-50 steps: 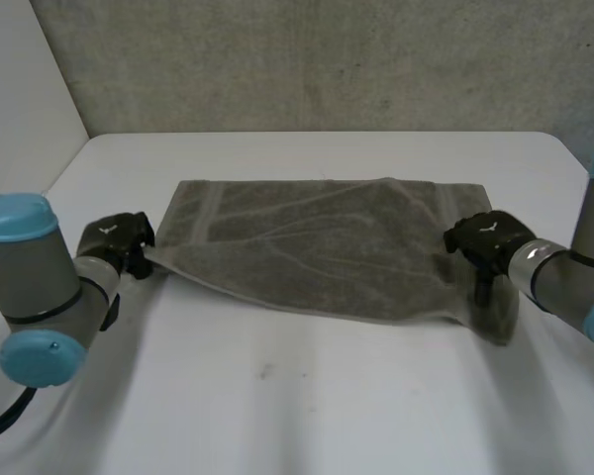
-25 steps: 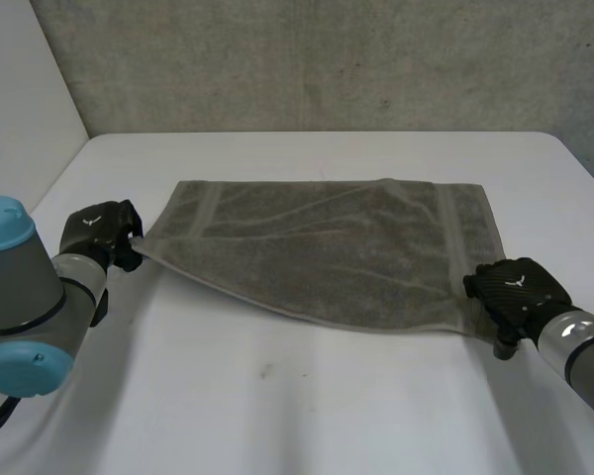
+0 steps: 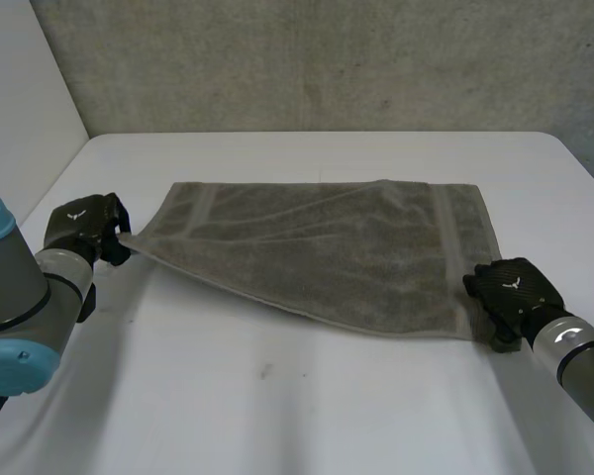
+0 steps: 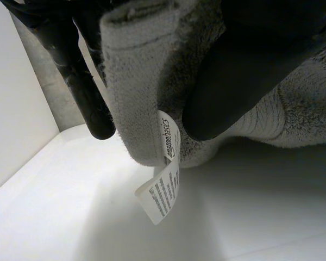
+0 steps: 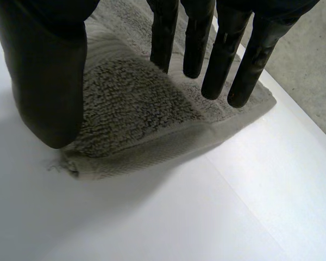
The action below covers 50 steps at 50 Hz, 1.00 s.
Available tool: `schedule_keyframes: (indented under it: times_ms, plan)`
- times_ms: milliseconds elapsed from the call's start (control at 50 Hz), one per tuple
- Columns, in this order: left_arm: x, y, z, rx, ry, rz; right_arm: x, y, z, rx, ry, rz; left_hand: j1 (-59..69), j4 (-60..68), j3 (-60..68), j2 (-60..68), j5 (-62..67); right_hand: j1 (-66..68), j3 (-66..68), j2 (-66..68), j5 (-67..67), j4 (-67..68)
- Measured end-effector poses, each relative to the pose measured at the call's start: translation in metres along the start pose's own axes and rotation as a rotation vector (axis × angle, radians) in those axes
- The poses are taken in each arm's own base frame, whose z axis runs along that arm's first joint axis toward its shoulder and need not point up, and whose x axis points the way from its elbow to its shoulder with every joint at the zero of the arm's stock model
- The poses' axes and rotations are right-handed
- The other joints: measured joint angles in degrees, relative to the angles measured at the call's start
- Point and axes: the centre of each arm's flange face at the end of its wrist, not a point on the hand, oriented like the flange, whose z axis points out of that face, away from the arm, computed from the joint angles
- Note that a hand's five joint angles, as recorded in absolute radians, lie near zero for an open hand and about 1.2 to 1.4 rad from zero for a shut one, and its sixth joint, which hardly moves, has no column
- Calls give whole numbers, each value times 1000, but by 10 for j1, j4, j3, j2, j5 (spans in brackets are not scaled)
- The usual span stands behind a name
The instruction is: Fold the towel.
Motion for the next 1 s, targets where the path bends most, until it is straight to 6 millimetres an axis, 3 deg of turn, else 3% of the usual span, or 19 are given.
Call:
schedule_keyframes:
  times_ms: [60, 140, 200, 520, 860, 1000]
  plan:
    - [0, 0, 0, -1, 0, 0, 1, 1, 3, -3, 2, -2, 0, 0, 0, 0, 0, 60, 60, 62, 47, 58]
    - [0, 1, 0, -1, 1, 1, 4, 3, 6, -8, 12, -14, 0, 0, 0, 0, 0, 345, 347, 356, 237, 350]
    - [0, 1, 0, 0, 2, 1, 8, 3, 8, -11, 28, -22, 0, 0, 0, 0, 0, 455, 461, 464, 326, 463]
    - [1, -5, -5, 14, 5, 5, 39, -9, 1, 5, 150, -32, 2, 0, 0, 0, 0, 477, 475, 473, 326, 476]
    - [5, -6, -13, 13, 17, 14, 37, -8, -7, -34, 113, -32, 2, 0, 0, 0, 0, 477, 475, 473, 326, 476]
    - [5, 5, -33, -68, 18, 34, 43, -6, -28, -184, 28, -48, 2, 0, 0, 0, 0, 477, 475, 473, 326, 476]
